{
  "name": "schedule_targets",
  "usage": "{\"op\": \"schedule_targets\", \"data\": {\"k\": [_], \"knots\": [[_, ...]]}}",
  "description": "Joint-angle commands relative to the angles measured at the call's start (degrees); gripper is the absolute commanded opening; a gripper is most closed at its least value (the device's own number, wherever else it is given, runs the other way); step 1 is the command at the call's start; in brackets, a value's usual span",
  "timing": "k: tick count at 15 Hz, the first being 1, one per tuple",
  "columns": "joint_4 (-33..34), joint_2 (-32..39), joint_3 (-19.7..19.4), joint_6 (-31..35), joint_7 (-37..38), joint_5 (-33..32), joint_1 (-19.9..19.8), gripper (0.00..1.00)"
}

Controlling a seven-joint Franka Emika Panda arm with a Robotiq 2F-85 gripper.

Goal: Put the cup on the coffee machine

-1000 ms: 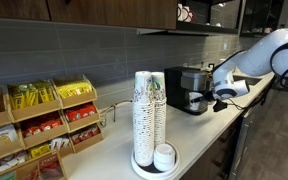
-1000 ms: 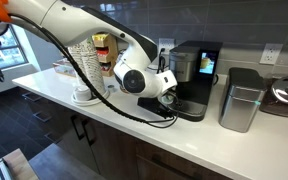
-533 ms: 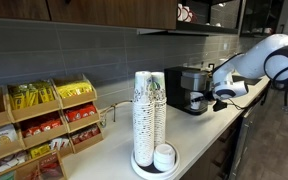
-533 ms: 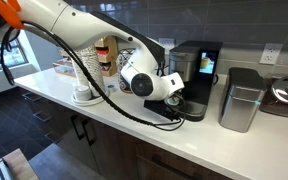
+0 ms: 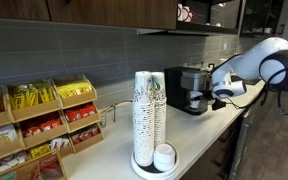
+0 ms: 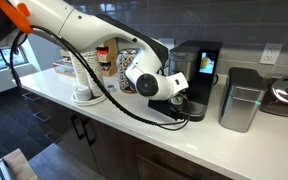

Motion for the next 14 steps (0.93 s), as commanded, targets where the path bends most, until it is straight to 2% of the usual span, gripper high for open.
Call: {"op": "schedule_targets", "data": {"k": [1,10,14], "knots": [[1.9,2.1,0.2,-1.0,0.6,1.4,-0.9,0.80],[2.0,2.8,0.2,-0.9,0.5,1.7,-1.3,0.83],[1.3,2.3,0.2,-0.9,0.0,1.9,-1.4,1.00]]}}
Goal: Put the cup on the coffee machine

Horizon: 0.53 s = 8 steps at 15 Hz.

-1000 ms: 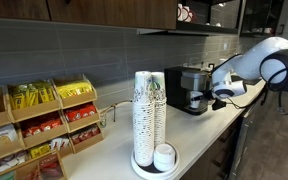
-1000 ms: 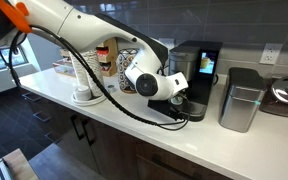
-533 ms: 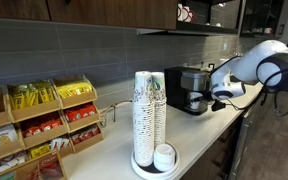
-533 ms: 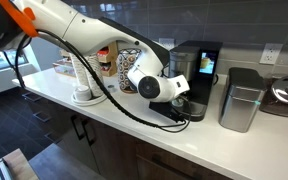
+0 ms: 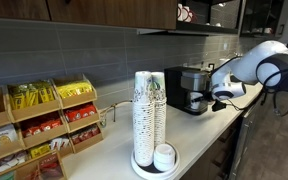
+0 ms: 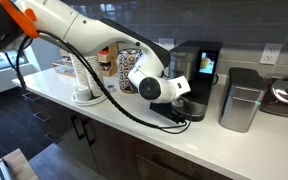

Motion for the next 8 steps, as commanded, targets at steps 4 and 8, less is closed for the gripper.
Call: {"op": "schedule_targets", "data": {"k": [4,8], "knots": [[-0.6,-0.2,0.2,-0.8,-1.2,2.0,-0.7,1.00],[-2.4,-1.7,0.3,-1.0,-1.4,1.9,-0.5,1.00]]}}
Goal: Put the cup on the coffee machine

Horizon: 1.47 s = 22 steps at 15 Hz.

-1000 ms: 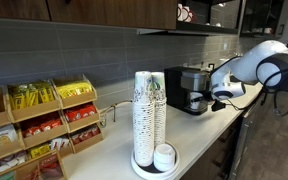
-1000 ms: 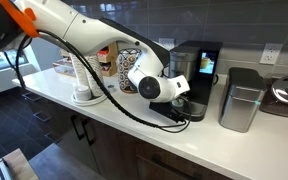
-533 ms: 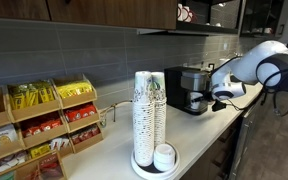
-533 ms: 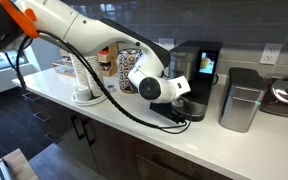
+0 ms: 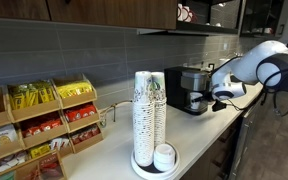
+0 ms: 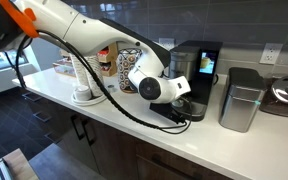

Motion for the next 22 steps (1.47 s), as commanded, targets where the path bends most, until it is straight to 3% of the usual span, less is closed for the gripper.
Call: {"op": "schedule_targets", "data": {"k": [1,6,15,20,22], "knots": [[-2.7,-2.0,0.3,-1.0,-1.5,1.9,-0.3,1.00],[-6.8,-5.2,0.1,0.1,-0.5,-0.1,0.6,1.00],[-17.6,-14.1,0.6,9.8,4.8,-7.6,4.3,1.00],[-24.6,-20.3,0.5,13.5,18.4,-20.5,7.6,1.00],[-27.9,-23.4,2.6,15.5,26.2,-30.1,7.0,1.00]]}}
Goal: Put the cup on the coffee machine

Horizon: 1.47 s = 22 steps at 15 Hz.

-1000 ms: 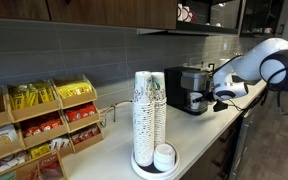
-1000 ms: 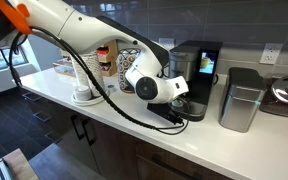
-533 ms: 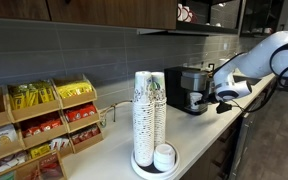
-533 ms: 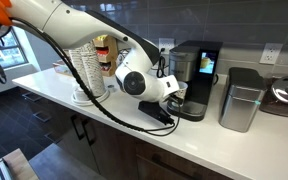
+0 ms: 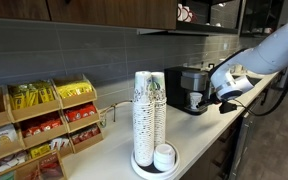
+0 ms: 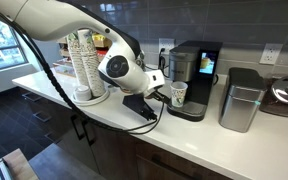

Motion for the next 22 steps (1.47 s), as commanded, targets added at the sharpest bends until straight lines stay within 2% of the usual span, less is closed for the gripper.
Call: {"op": "schedule_targets", "data": {"k": [1,2,7,9,10,11,12,16,17,19,21,22], "knots": [[-7.9,-6.9,1.8,3.9,13.3,-15.6,0.7,1.00],[-9.7,-8.3,-0.3,4.1,17.5,-20.3,3.2,1.00],[-15.6,-13.6,-2.4,5.1,37.6,-43.7,6.1,1.00],[-16.6,-15.3,-3.0,4.1,45.7,-53.1,5.9,1.00],[-16.8,-16.0,0.9,3.5,49.3,-57.6,1.6,1.00],[-17.0,-16.7,-2.6,2.9,52.8,-61.6,4.7,1.00],[-17.0,-17.4,-2.2,2.1,55.5,-64.9,4.0,1.00],[-16.4,-19.5,-1.9,-1.3,62.6,-72.8,3.5,1.00],[-16.4,-19.5,0.5,-2.6,64.9,-77.5,0.2,1.00],[-16.3,-19.6,1.6,-4.2,68.5,-81.8,-0.5,1.00],[-16.5,-20.8,2.3,-5.6,67.9,-79.6,-0.7,1.00],[-15.2,-18.9,2.3,-3.6,66.7,-78.9,-0.8,1.00]]}}
